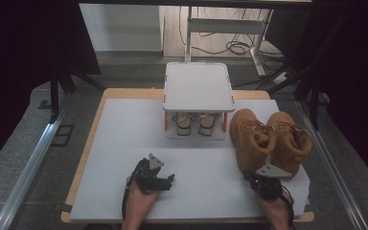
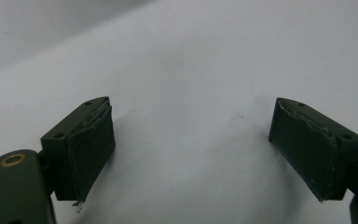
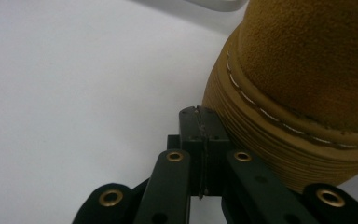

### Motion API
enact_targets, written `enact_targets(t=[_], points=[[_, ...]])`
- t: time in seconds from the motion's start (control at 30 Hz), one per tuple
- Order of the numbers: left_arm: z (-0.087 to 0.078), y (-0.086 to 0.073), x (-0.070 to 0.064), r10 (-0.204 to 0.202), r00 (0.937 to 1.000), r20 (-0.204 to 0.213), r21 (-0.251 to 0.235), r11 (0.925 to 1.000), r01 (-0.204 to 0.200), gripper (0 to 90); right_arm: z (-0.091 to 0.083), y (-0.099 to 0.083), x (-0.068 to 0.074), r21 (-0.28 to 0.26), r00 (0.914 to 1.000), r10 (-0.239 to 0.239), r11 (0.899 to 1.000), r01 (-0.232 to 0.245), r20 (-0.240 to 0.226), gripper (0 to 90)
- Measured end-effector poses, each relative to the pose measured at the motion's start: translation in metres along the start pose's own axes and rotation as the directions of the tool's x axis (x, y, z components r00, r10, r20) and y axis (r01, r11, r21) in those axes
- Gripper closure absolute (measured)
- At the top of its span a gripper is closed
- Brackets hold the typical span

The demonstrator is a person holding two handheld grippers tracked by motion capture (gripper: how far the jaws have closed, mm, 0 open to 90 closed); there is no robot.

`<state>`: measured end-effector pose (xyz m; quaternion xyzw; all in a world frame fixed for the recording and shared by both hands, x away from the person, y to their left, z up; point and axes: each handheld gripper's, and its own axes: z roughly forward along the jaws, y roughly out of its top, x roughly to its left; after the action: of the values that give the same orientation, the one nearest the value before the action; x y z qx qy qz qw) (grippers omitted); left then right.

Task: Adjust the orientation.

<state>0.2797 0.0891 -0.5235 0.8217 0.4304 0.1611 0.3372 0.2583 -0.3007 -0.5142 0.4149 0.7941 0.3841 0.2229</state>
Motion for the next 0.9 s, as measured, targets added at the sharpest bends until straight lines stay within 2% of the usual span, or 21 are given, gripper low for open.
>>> enact_targets(t=[0.47, 0.5, 0.73, 0.83, 0.9], points=[[0.000, 0.000, 0.000, 0.000, 1.0000, -0.001, 0.000, 1.0000, 0.000, 14.0, -0.002, -0.001, -0.001, 0.007, 0.9990, 0.045, 0.999, -0.045, 0.003, 88.3], [0.000, 0.000, 0.000, 0.000, 1.0000, -0.001, 0.000, 1.0000, 0.000, 14.0, -0.004, -0.002, -0.001, -0.001, 0.9973, 0.071, 0.997, -0.071, -0.017, 82.3], [0.000, 0.000, 0.000, 0.000, 1.0000, -0.001, 0.000, 1.0000, 0.000, 14.0, -0.019, -0.003, 0.001, -0.061, 0.9931, 0.117, 0.991, -0.117, -0.010, 60.2], [0.000, 0.000, 0.000, 0.000, 1.0000, -0.001, 0.000, 1.0000, 0.000, 14.0, -0.029, -0.005, -0.002, -0.107, 0.9879, 0.154, 0.982, -0.155, -0.015, 52.7], [0.000, 0.000, 0.000, 0.000, 1.0000, -0.001, 0.000, 1.0000, 0.000, 14.0, -0.035, -0.006, -0.004, -0.141, 0.9826, 0.185, 0.972, -0.186, -0.021, 47.7]])
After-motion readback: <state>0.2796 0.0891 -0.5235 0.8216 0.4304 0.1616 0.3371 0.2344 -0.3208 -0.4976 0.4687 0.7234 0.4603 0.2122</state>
